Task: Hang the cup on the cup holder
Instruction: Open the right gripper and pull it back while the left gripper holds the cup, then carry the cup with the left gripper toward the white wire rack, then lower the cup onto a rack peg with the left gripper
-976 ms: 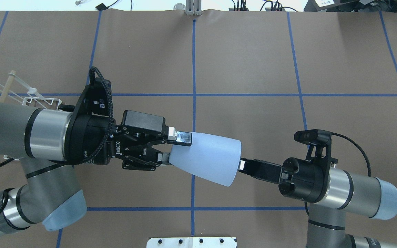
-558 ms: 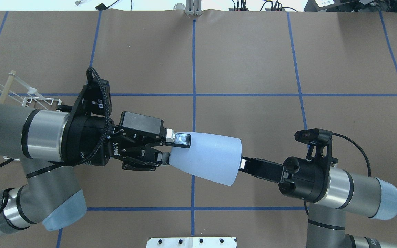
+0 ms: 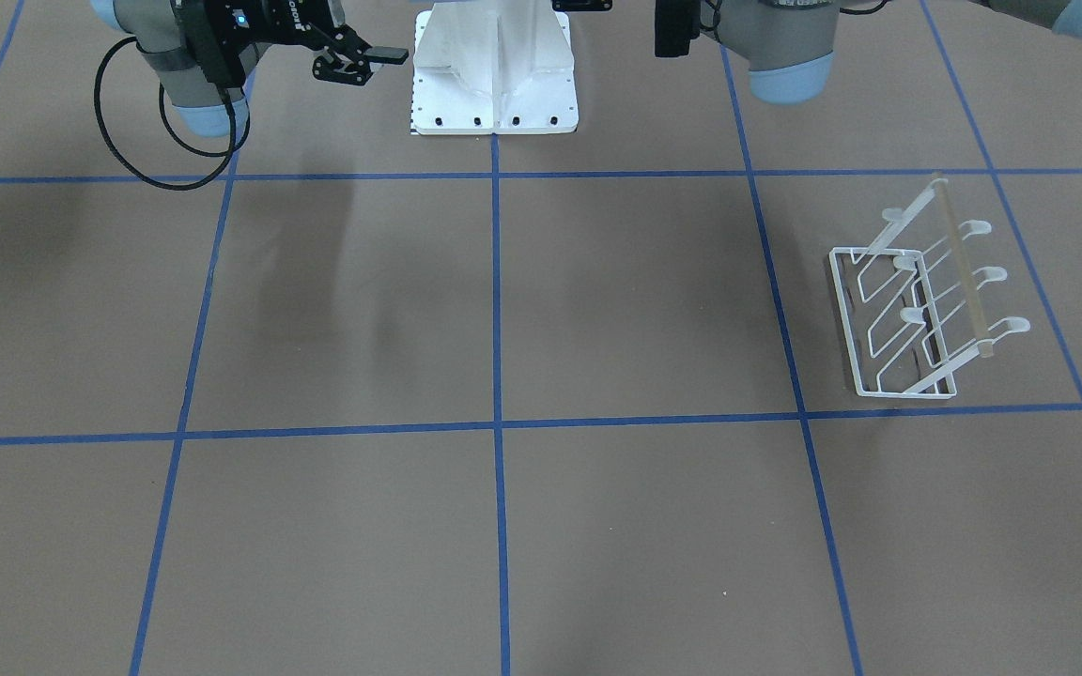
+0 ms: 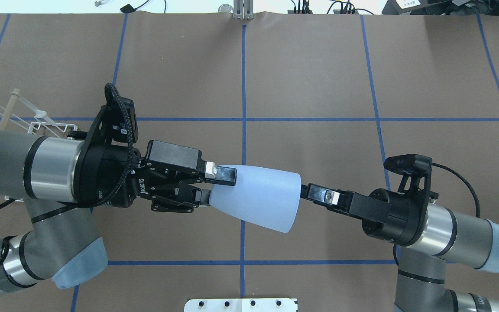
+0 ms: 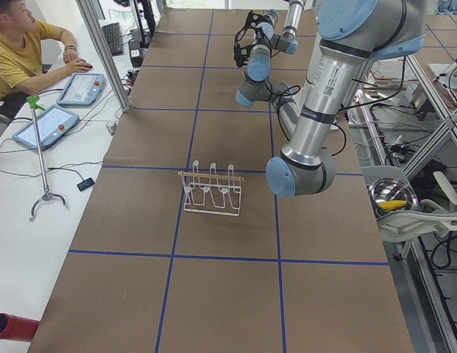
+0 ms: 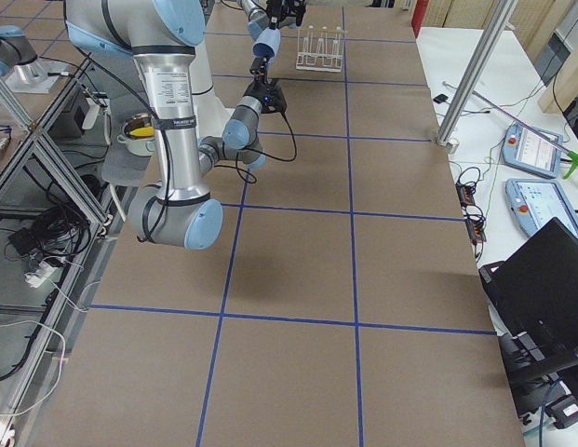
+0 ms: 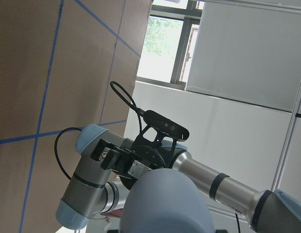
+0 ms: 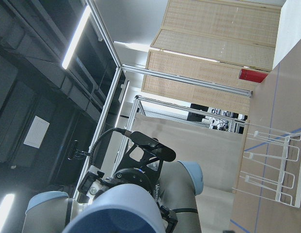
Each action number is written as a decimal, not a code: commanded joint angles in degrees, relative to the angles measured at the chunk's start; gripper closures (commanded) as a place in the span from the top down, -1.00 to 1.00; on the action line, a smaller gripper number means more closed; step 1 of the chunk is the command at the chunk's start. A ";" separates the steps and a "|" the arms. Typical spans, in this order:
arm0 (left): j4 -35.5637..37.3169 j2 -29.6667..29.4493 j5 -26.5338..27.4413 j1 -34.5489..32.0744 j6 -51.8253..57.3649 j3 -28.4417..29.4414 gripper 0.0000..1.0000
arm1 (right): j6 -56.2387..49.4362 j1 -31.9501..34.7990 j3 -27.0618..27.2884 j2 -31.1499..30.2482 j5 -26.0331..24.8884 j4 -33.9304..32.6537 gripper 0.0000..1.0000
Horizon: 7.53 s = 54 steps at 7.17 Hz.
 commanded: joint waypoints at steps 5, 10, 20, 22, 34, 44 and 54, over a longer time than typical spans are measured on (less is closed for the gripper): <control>9.61 1.80 -3.63 -9.50 8.74 -0.50 -1.00 | 1.26 23.11 -0.50 -8.83 18.21 -29.75 1.00; 51.04 1.80 -12.54 -21.90 36.92 -8.56 -1.00 | -21.26 43.81 -0.76 -9.88 38.23 -64.84 1.00; 97.82 6.90 -0.52 -30.70 83.66 -14.95 -1.00 | -89.79 64.83 -0.59 -11.29 44.73 -116.49 1.00; 96.42 7.42 0.11 -30.79 86.02 -11.86 -1.00 | -89.62 64.83 -0.68 -11.11 44.65 -116.32 1.00; 88.32 13.92 -4.36 -31.41 92.72 -5.51 -1.00 | -89.01 64.83 -0.59 -11.29 44.47 -115.79 1.00; 80.94 13.75 -3.75 -30.53 90.01 2.75 -1.00 | -88.92 64.74 -0.68 -11.20 44.47 -115.79 1.00; 72.59 14.10 -3.66 -28.24 89.72 7.67 0.95 | -88.92 64.83 -1.29 -11.12 44.56 -116.32 1.00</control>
